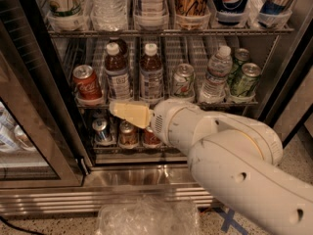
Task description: Pick blue plastic bottle from middle shelf of fridge
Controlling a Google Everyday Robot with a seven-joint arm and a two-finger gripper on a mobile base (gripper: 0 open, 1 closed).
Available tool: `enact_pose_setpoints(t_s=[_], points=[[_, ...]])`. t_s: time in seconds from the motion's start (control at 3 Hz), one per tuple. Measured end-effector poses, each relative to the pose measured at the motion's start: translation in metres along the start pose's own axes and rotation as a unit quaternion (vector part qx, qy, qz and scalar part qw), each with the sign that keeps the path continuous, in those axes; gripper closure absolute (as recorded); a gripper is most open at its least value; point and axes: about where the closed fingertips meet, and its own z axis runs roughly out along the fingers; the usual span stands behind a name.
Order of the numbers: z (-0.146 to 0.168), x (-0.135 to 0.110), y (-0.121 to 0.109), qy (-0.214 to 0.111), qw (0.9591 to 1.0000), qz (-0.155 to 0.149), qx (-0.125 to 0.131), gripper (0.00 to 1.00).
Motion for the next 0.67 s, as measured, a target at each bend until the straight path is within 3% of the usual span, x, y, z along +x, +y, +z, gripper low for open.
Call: enact_pose_setpoints(t_s=[0.33, 0.67], points=[[0.0154, -0.0172, -0.0093, -0.016, 0.9995, -0.027, -0.006, 0.0], [0.0154, -0.0172, -0.0093, -0.016, 0.9995, -0.027, -0.006, 0.0]])
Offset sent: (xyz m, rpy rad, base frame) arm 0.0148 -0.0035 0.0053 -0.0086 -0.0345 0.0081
